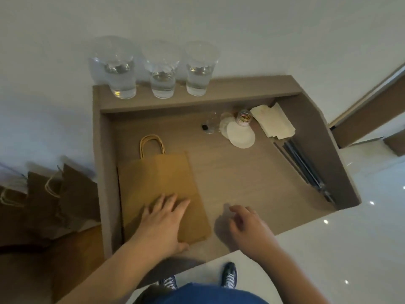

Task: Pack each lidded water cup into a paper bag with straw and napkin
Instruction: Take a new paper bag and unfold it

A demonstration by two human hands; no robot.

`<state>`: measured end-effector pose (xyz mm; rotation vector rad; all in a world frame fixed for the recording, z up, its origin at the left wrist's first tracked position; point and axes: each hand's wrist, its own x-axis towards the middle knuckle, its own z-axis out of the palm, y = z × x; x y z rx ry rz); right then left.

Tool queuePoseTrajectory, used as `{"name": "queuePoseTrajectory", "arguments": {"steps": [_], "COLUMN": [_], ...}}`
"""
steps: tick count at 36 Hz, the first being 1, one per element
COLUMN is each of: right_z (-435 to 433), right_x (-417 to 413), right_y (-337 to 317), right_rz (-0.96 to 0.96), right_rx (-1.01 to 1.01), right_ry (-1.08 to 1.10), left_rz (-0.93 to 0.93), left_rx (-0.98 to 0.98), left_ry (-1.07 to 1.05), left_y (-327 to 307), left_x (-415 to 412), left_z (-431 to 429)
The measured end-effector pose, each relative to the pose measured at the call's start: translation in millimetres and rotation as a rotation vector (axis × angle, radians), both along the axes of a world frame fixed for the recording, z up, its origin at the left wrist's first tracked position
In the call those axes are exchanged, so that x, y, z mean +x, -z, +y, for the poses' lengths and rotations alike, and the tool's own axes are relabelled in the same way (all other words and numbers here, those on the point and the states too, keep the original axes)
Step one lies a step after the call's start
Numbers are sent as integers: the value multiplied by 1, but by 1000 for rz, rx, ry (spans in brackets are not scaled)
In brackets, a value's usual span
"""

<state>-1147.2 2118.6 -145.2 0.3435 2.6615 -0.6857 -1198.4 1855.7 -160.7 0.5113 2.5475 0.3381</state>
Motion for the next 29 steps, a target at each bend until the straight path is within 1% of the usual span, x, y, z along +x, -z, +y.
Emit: {"name": "queuePoseTrajectory", "arguments": {"steps": [3,5,8,11,14,16,18,19,20,23,25,27,29], "right_z": [-7,-17,-29,-32,-28,-22,-10,-1,7,33,55,78,99], "right_x": [-32,-49,-74,-97,-116,-131,-148,-156,-163,-181,-192,-198,-199], "right_y": [8,15,22,17,-1,-19,-35,-45,-53,-73,-89,-108,-125], "right_rz": [-39,-25,-68,-152,-198,-342,-514,-576,-601,-548,-449,-323,-180], "right_rx": [-22,-87,-178,-323,-504,-697,-906,-953,-952,-924,-916,-847,-777], "right_ry": [-109,-130,-43,83,32,14,65,74,68,29,-71,-222,-391], "left_rz": [-58,-75,-50,22,108,155,151,150,146,59,-48,-81,-36], "left_rx": [110,182,251,238,251,243,244,240,239,262,353,527,846], "left_ry": [-13,-64,-168,-255,-311,-287,-242,-227,-213,-236,-331,-508,-776], "left_y": [-7,-12,-21,-37,-62,-84,-103,-112,-118,-128,-130,-136,-144], "left_x": [0,5,14,21,27,29,31,30,30,25,22,18,11], "left_z": [-6,-10,-12,-6,13,33,57,73,85,114,132,152,173]}}
